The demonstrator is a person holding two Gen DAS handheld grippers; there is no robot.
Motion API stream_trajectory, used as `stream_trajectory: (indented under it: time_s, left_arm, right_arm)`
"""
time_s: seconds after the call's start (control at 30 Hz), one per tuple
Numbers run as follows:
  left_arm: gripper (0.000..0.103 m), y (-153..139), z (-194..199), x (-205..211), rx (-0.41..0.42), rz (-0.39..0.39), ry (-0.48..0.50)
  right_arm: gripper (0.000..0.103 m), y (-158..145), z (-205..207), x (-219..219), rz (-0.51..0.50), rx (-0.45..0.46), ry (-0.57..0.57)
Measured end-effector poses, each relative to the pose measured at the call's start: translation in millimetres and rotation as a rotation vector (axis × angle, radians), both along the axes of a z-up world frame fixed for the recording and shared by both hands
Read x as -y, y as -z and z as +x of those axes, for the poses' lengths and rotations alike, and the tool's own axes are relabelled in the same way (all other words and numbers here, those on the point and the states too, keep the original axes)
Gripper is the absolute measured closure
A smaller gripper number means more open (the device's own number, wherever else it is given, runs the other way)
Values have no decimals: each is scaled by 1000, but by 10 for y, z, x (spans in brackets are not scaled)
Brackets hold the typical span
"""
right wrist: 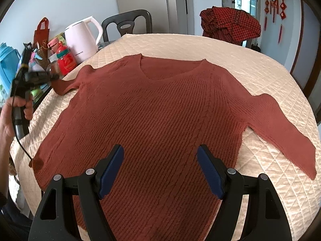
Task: Fold small clothes
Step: 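Move both grippers toward the brown sweater body, then close both grippers on the sweater edge near each other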
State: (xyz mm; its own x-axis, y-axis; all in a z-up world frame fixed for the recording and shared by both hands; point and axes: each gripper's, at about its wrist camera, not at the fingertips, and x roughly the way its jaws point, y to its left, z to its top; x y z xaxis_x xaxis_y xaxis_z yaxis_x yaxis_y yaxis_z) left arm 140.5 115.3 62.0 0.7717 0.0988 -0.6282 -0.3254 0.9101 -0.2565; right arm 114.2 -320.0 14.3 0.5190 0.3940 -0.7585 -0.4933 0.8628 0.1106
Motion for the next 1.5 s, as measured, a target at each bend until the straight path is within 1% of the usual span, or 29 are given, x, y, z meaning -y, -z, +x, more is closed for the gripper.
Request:
stream_trajectory:
  time_s: [0.07,0.13,0.23,0.3,0.33,0.4,0.43,0.47,0.5,0.57,0.63,0.7,0.73,0.8,0.83,0.9,0.97,1.03,1.1,1.13,1.2,1.23,1.3,1.33,1.37,1.4,1.5]
  left_arm:
    - [92,-164,82,287,50,9,111]
    - [92,-269,176,595,81,0,231]
    - [92,-280,329,1069,88,-29,399]
    - [92,-188,425,1323,68,-40,504]
    - [90,-118,481,1429,43,-48,554]
    - [89,35,530,1568,-20,-61,605]
    - [86,85,540,1586,-41,-63,616]
    - [79,103,508,1571,-45,-66,621]
    - [74,87,460,1548,-35,-66,616]
    - [54,11,337,1392,15,-55,586]
    - [47,-115,191,1162,68,-22,524]
    - [46,-140,146,921,82,17,445]
    - [46,-136,146,821,74,29,411]
    - [46,-74,195,595,18,38,342]
    - [46,-30,243,502,-11,27,324]
    - [46,73,350,411,-53,-15,326]
    - [46,183,454,395,-88,-31,339]
    - [46,284,594,487,-113,-29,366]
    - [46,376,700,539,-138,-16,370]
    - [47,415,740,565,-145,-5,375]
    - [61,493,804,631,-161,14,387]
    - [70,536,842,660,-176,25,396]
    - [78,583,850,646,-165,31,398]
    - [90,575,846,643,-156,29,403]
    - [91,554,839,621,-144,21,405]
    - [92,536,815,592,-126,4,408]
    - [92,464,697,443,-52,-61,408]
  right_arm:
    - [27,-8,13,15,12,-3,5]
    - [27,-15,28,32,27,-10,13]
    - [27,-13,41,72,52,-23,27]
    - [27,-9,48,100,62,-33,35]
    - [27,-5,53,116,68,-39,40]
    - [27,4,60,149,81,-55,47]
    - [27,-1,64,168,93,-62,52]
    - [27,-9,67,186,103,-66,55]
    - [27,-22,75,205,117,-69,57]
    - [27,-40,99,237,142,-76,61]
    - [27,-74,138,240,173,-81,62]
    - [27,-110,184,200,199,-81,57]
    - [27,-116,201,178,208,-82,54]
    - [27,-124,283,109,228,-91,43]
    - [27,-126,334,54,235,-97,36]
    - [28,-122,451,-71,240,-101,18]
    - [41,-91,579,-180,246,-116,-6]
    - [47,-14,751,-294,245,-150,-22]
    - [50,107,926,-381,203,-185,-6]
    - [51,153,980,-403,188,-195,0]
    - [53,248,1051,-444,170,-219,8]
    - [58,254,1054,-461,162,-201,13]
    - [66,253,1057,-492,129,-181,14]
    - [86,251,1065,-494,120,-176,16]
    - [97,256,1079,-496,125,-186,8]
    - [97,246,1086,-479,130,-190,8]
    - [99,145,1134,-441,166,-162,-2]
